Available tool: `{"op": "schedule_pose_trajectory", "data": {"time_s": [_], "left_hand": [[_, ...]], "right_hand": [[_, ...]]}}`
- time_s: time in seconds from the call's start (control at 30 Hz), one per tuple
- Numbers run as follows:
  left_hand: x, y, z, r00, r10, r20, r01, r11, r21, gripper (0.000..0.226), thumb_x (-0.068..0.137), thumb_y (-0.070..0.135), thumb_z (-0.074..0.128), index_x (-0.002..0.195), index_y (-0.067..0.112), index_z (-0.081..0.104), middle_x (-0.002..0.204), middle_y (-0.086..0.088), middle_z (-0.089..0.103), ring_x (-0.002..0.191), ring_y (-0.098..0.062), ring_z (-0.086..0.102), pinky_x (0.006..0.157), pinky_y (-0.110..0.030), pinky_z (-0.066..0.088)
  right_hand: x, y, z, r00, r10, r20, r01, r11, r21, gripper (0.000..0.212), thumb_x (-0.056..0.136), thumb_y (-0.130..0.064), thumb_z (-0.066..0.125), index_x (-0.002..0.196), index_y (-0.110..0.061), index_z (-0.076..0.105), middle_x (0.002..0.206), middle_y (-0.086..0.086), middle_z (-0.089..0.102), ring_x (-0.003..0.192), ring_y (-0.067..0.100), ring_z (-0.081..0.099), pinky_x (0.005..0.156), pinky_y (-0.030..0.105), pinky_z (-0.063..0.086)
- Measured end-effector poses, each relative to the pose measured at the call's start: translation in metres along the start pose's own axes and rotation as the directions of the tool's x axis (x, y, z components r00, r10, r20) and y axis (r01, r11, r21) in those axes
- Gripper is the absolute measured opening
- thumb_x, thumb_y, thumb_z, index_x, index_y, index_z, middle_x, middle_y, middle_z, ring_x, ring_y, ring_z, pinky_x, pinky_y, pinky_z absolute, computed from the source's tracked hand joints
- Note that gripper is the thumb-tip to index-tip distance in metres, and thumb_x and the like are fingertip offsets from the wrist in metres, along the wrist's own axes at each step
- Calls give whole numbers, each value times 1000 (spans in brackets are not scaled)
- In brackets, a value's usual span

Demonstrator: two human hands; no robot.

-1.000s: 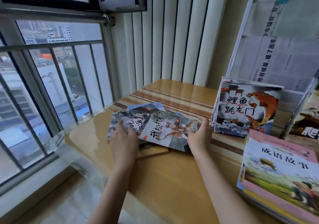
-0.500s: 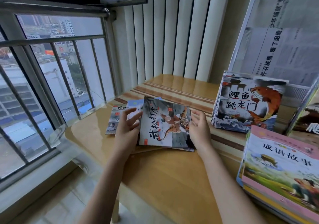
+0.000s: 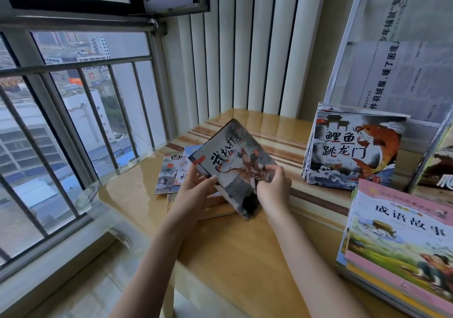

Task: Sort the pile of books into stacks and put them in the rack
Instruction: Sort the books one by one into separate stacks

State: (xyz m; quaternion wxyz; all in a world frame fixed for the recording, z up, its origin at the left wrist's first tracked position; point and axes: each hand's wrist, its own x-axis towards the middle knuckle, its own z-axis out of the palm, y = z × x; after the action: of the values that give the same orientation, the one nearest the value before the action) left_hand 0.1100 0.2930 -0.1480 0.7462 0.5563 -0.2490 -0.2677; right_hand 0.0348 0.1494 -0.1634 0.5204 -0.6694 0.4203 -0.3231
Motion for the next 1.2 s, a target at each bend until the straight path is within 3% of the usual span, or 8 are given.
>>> {"op": "schedule_pose_trajectory", "data": {"time_s": [0.2,0.3,0.43,0.53,0.63,0.8,1.03,1.2], "left_hand": [[2,-2,-4,965,57,-254,-29,993,114,26,92,13,57,116,23,56,97,-6,70,89,-30,69,77,-51,57],[1,-1,-5,970,80,-228,-46,988,149,21,90,16,61,104,31,59,100,-4,70,91,-29,70,78,-49,57],[4,-7,-7,964,135,-230,-71,961,268,10,93,22,57,98,31,60,102,-3,69,93,-25,68,81,-50,56],[5,-17,-7,839,449,-306,-158,740,653,15,97,33,47,92,28,60,88,2,68,83,-21,66,69,-43,54],[10,-19,-20,668,505,-547,98,668,738,25,95,27,45,109,20,64,105,-7,68,103,-29,59,80,-37,45],[21,-32,-22,843,357,-401,304,299,905,37,89,37,47,114,15,65,125,-8,60,126,-26,45,108,-39,29],[22,-32,-23,855,362,-371,265,309,913,39,91,36,52,122,13,58,149,-7,37,143,-23,21,118,-40,5],[33,-26,-16,908,296,-296,235,224,946,65,95,39,42,148,7,24,157,-9,21,147,-23,7,117,-44,-2]], "right_hand": [[8,0,-18,991,-90,-101,70,980,-184,50,95,-28,43,142,-23,27,137,15,40,119,32,45,92,44,46],[11,0,-28,993,-119,17,120,967,-225,53,90,-58,40,126,-20,47,112,5,64,96,22,61,75,34,53],[17,5,-41,977,-98,189,138,967,-214,27,87,-42,61,85,-16,67,78,2,71,69,19,64,55,24,42],[24,7,-43,994,-86,61,99,961,-258,28,89,-42,59,85,-15,65,79,8,69,70,26,62,56,28,40],[25,11,-49,992,-107,-70,67,902,-426,33,92,-43,53,96,-11,57,88,5,63,74,24,57,50,26,33],[30,18,-49,999,-32,-43,9,892,-452,30,92,-38,56,100,-9,55,84,3,57,63,15,49,48,25,31],[29,17,-48,967,0,-253,-56,975,-215,30,94,-32,54,104,-4,50,93,9,54,80,27,53,63,34,42],[31,20,-46,978,46,-204,-90,973,-212,32,92,-34,56,102,-4,54,93,9,60,83,30,60,65,35,48]]}}
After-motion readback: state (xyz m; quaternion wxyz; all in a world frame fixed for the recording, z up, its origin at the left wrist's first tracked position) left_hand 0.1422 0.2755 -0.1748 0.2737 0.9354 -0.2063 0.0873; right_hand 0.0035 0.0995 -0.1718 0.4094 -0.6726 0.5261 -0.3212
